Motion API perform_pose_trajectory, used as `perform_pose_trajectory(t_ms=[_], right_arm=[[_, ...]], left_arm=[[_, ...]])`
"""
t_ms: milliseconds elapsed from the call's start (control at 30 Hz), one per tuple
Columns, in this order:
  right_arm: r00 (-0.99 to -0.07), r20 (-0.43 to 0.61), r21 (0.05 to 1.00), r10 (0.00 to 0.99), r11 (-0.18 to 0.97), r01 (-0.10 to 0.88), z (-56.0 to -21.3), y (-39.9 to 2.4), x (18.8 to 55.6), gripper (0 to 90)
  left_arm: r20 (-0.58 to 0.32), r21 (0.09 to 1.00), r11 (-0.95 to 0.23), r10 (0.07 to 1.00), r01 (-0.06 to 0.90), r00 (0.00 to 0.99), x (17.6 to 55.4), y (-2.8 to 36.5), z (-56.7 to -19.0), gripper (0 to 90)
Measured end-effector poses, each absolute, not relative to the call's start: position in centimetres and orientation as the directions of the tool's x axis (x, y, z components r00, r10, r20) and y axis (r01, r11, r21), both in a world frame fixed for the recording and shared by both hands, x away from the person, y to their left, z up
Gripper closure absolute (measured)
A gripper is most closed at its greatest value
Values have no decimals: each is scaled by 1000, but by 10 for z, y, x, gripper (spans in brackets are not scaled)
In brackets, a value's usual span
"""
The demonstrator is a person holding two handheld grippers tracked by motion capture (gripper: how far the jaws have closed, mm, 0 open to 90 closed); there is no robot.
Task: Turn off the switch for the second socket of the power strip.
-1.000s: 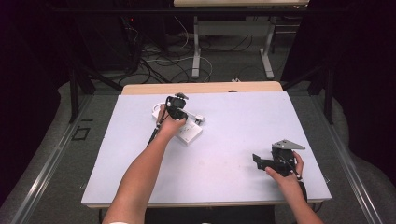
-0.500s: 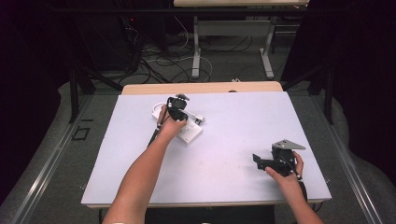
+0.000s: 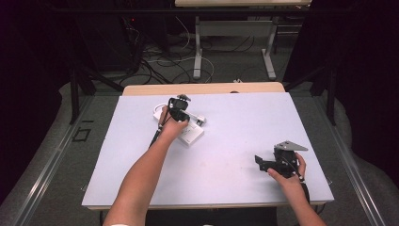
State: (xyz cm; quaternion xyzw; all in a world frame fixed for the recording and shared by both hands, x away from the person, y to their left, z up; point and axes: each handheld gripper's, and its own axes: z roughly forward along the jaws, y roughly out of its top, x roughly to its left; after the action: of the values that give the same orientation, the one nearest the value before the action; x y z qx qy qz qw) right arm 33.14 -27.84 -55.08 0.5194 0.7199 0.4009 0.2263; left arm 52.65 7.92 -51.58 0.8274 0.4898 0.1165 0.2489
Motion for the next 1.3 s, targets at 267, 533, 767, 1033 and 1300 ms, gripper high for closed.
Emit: perform_pose_trajectory(t_ms=[267, 533, 767, 1033, 1300], right_arm=[[-364, 87, 812, 927, 145, 565, -551, -277, 331, 119], [-359, 90, 813, 929, 139, 565, -550, -278, 331, 118], [-354, 88, 816, 931, 136, 561, -551, -277, 331, 118], [-360, 95, 813, 928, 137, 566, -551, -278, 331, 118], [-359, 96, 812, 928, 136, 568, -551, -277, 331, 118]], left_arm=[[-53, 542, -384, 872, 747, 487, 526, 82, -512, 828], [-52, 556, -376, 874, 742, 482, 525, 83, -510, 769], [-63, 573, -358, 878, 738, 474, 525, 84, -507, 694], [-69, 593, -345, 878, 727, 473, 525, 88, -503, 620], [-59, 622, -336, 880, 707, 470, 524, 90, -499, 517]])
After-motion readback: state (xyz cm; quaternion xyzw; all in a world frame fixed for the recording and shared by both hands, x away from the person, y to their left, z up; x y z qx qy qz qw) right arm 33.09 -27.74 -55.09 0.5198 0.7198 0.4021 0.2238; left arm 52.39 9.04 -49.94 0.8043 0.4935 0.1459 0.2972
